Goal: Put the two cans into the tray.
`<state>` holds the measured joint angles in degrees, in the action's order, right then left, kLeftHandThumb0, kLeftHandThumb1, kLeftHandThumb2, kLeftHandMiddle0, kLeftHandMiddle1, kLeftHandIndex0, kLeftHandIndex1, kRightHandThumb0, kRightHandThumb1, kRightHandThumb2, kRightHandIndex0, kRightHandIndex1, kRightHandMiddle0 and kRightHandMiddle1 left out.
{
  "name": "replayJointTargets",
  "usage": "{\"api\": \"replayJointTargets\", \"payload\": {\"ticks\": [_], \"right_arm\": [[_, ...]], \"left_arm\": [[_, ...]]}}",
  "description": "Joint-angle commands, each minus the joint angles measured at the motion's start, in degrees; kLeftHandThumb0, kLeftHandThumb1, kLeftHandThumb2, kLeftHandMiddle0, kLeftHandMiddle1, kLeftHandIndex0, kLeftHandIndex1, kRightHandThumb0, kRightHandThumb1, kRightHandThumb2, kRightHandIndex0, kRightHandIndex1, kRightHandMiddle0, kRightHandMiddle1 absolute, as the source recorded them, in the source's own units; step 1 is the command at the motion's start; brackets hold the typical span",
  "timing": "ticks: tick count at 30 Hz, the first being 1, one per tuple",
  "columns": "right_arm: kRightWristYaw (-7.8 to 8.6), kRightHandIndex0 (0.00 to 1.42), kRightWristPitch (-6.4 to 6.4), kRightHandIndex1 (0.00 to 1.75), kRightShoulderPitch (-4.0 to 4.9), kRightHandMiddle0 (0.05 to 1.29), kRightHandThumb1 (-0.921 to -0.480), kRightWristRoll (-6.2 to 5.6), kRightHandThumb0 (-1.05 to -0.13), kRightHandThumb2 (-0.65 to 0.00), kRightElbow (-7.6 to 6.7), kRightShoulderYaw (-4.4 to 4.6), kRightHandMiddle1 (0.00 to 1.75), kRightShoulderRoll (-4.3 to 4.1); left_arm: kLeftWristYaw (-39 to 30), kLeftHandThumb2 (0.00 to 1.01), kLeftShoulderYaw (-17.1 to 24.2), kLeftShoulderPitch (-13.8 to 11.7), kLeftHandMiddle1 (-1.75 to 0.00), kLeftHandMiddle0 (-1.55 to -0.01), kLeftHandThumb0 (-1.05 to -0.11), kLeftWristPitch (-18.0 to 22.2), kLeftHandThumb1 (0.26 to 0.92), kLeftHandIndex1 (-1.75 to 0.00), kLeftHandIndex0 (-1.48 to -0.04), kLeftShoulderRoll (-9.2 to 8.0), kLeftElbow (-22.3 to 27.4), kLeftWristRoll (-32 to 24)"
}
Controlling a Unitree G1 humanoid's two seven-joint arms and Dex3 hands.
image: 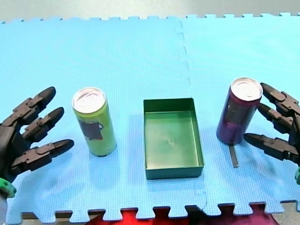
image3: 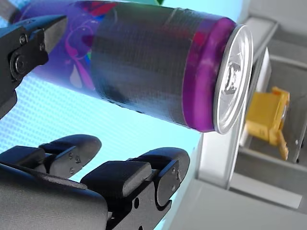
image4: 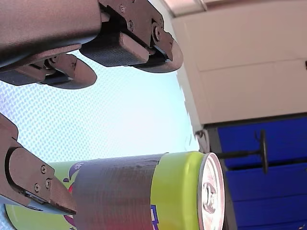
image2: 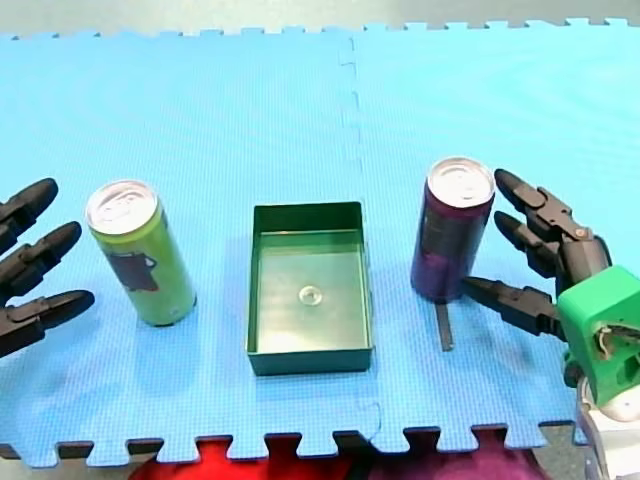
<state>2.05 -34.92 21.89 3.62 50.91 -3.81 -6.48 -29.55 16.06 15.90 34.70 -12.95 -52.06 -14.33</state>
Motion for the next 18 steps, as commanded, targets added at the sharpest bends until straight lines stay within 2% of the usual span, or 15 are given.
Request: {"api": "replayJointTargets", "payload": {"ticks": [1,9,15,18], "right_arm": [[-0.41,0.59,0.07,0.00,0.41,0.52,-0.616,0.37,-0.743,-0.003,0.20,0.27,0.00,-0.47],[-1.99,0.56,0.12,0.00,0.34,0.49,-0.631,2.87,-0.805,-0.005,-0.01,1.82,0.00,-1.35],[-2.74,0.53,0.94,0.00,0.26,0.46,-0.642,3.54,-0.854,-0.005,-0.37,2.42,0.00,-1.70],[-3.38,0.52,1.26,0.00,0.27,0.44,-0.648,4.26,-0.876,-0.005,-0.43,2.85,0.00,-1.88]], "left_arm": [[0.1,0.00,0.1,-0.2,0.00,-0.50,-0.852,-0.2,0.636,0.00,-0.47,-0.36,0.3,-0.2],[0.6,0.00,0.2,-0.2,0.00,-0.50,-0.848,-0.1,0.638,0.00,-0.48,-0.42,0.3,-0.1],[0.9,0.00,0.2,0.0,0.00,-0.51,-0.851,0.1,0.642,0.00,-0.48,-0.38,-0.2,-0.1],[0.9,0.00,0.2,0.1,0.00,-0.51,-0.852,0.3,0.643,0.00,-0.48,-0.45,-0.4,0.0]]}}
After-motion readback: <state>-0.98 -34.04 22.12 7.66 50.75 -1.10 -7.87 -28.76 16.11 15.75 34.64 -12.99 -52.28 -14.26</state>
